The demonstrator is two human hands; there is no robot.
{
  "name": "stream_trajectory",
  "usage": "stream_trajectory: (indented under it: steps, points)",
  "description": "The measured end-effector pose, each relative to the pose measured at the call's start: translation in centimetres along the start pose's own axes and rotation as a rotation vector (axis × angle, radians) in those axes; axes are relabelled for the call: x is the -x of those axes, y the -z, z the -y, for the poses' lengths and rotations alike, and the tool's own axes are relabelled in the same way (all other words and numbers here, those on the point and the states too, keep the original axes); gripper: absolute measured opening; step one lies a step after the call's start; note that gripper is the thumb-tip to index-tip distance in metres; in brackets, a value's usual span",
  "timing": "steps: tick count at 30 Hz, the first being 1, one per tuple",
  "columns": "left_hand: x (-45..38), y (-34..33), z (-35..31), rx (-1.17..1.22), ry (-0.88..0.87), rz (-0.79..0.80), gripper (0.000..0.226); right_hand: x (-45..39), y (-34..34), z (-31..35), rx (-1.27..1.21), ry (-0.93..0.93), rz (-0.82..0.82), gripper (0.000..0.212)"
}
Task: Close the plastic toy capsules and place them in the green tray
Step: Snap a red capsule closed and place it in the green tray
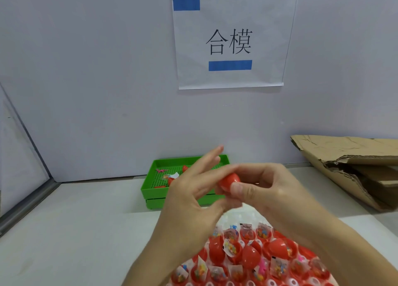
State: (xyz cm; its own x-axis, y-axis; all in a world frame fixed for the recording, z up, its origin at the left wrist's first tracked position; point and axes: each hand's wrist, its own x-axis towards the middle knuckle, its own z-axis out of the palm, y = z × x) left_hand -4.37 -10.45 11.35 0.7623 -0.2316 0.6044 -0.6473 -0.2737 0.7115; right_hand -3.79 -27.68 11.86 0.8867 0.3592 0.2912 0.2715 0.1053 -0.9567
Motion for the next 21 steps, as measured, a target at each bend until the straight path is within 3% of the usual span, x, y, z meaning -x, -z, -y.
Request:
stream_trajectory:
  steps: [6,15,21]
  points:
    - [0.0,0.1,0.3,-0.158,-0.167,-0.126,0.052,-0.2,-0.6,-0.2,-0.290,-0.068,0.099,0.037]
    - [0.0,-0.8,0.8,-0.285,-0.372,-0.164,0.050,-0.3,-2.0,-0.6,-0.300,-0.010,-0.022,0.035]
    - [0.1,-0.3,0.8,-0.148,-0.239,-0.107,0.056,-0.3,-1.8,-0.2,-0.353,-0.023,0.019,0.036]
